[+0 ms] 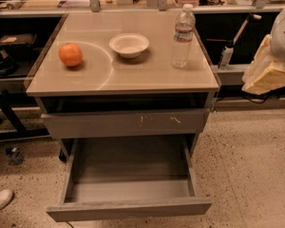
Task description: Close middle drawer
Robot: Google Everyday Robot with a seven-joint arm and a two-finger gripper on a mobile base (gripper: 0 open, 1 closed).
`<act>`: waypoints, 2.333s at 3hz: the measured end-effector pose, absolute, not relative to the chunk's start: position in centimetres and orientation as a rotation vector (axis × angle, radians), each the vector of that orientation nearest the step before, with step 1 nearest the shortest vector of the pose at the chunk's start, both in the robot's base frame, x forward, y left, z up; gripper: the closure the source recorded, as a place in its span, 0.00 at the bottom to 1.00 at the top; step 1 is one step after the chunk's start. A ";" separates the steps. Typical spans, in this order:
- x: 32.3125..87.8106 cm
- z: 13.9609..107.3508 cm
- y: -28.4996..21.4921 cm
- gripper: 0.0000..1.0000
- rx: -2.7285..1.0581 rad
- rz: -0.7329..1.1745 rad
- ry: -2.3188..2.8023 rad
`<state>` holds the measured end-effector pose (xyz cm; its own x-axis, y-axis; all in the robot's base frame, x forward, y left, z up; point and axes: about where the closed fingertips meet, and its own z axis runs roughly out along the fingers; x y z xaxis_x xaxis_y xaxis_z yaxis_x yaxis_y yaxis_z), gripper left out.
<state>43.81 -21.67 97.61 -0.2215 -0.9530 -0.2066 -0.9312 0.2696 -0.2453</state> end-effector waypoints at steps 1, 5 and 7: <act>43.8 97.6 -21.7 0.89 -1.725 -0.098 2.232; 35.7 82.8 -22.5 1.00 -1.672 -0.015 2.519; 32.4 75.2 -21.7 1.00 -1.691 0.130 2.632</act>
Offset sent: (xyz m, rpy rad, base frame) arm 0.0000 0.0000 0.0000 0.0000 0.0000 0.0000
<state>32.39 -21.75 75.25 -0.4165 -0.9075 -0.0539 -0.9084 0.4131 0.0638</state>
